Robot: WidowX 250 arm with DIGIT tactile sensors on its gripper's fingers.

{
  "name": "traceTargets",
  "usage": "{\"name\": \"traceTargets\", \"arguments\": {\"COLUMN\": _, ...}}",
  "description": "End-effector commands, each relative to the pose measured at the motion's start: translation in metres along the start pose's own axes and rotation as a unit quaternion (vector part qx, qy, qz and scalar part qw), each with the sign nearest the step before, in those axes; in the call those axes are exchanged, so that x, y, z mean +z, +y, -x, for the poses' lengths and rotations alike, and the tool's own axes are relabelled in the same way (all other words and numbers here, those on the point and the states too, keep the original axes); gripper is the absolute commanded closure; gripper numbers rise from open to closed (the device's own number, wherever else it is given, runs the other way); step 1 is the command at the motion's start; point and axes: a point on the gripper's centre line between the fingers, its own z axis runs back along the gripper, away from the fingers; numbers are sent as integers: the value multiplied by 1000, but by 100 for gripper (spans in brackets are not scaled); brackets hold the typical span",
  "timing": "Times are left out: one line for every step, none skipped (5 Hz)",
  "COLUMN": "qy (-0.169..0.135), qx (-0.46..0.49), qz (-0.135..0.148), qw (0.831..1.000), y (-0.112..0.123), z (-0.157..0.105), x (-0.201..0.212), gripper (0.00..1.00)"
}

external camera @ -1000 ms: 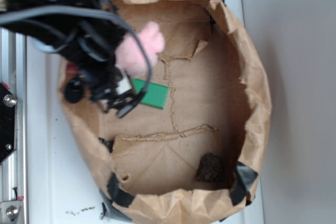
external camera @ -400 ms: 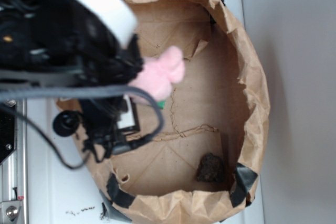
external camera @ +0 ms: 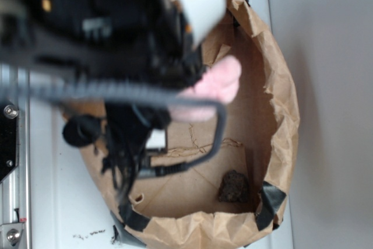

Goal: Grab the pink bunny.

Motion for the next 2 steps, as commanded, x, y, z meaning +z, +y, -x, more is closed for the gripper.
{"name": "traceTargets", "arguments": {"qy": -29, "qx": 16, "qz": 10, "qw": 999, "y": 24, "z": -9, "x": 20, "gripper": 100}}
{"name": "traceTargets", "arguments": {"qy": -53, "qx": 42, "qz": -14, "qw": 998, "y": 23, "z": -8, "x": 16, "gripper": 100}}
